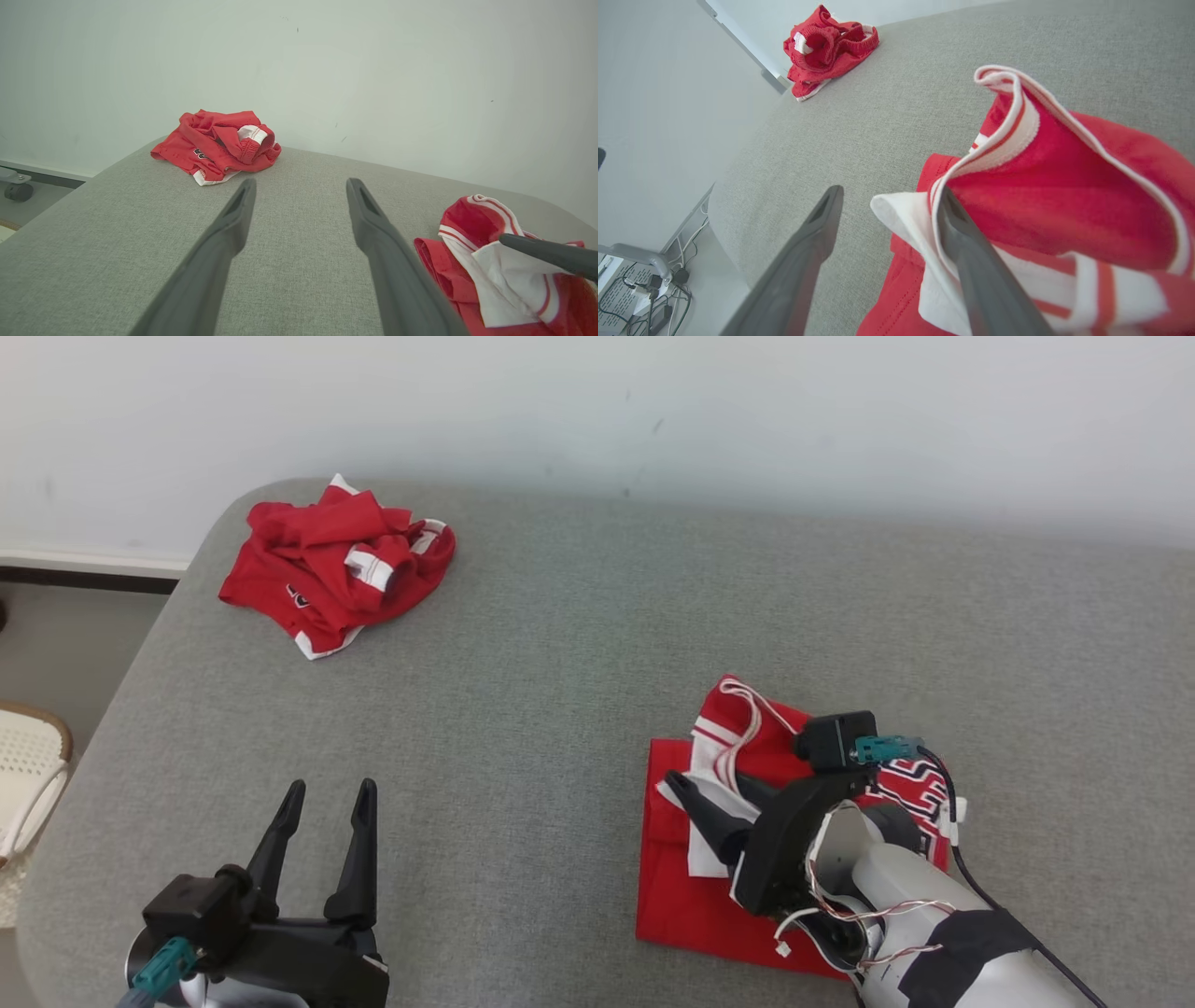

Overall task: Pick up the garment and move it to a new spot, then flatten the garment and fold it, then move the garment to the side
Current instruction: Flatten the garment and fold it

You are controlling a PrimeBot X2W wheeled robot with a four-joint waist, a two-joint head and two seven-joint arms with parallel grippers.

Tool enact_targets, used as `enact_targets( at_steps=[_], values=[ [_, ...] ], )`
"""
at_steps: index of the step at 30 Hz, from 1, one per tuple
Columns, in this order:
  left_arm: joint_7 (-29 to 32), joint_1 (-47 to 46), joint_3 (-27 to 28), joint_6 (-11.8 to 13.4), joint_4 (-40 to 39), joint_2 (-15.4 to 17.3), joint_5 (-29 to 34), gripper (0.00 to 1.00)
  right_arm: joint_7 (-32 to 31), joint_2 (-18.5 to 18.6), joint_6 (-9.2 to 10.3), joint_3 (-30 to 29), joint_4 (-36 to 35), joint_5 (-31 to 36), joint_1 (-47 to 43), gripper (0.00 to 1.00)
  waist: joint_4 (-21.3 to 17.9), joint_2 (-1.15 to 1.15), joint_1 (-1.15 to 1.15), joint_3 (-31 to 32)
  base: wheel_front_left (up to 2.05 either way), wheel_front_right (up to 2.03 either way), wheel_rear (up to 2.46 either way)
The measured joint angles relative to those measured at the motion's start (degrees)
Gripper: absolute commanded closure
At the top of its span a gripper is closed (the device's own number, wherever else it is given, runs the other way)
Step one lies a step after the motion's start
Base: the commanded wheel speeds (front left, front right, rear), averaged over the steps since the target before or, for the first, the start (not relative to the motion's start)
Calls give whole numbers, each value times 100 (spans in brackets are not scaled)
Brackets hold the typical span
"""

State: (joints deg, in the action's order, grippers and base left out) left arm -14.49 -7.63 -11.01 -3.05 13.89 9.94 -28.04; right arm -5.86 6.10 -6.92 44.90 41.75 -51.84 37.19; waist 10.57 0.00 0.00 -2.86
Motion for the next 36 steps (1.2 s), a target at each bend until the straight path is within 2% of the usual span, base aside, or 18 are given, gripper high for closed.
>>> enact_targets(
  at_steps=[7,15,20,25,36],
  values=[
    [0,120,107,0,-22,15,34,0,290,83,-14,54,-1199,-688,-59,0,-196,0,0,54,0,0,0],
    [0,112,64,-9,-25,-19,42,0,-41,623,-15,445,-764,-491,-297,0,-417,0,0,97,0,0,0],
    [0,113,56,-51,-23,-27,43,0,-109,690,-15,591,-694,-325,-339,0,-442,0,0,83,0,0,0],
    [0,113,62,-55,-21,-27,49,0,107,804,-15,544,-984,-326,-364,0,-452,0,0,68,0,0,0],
    [0,165,135,-57,-27,-29,90,0,839,1411,-15,232,-1637,-341,-764,0,-599,0,0,131,0,0,0]
  ],
)
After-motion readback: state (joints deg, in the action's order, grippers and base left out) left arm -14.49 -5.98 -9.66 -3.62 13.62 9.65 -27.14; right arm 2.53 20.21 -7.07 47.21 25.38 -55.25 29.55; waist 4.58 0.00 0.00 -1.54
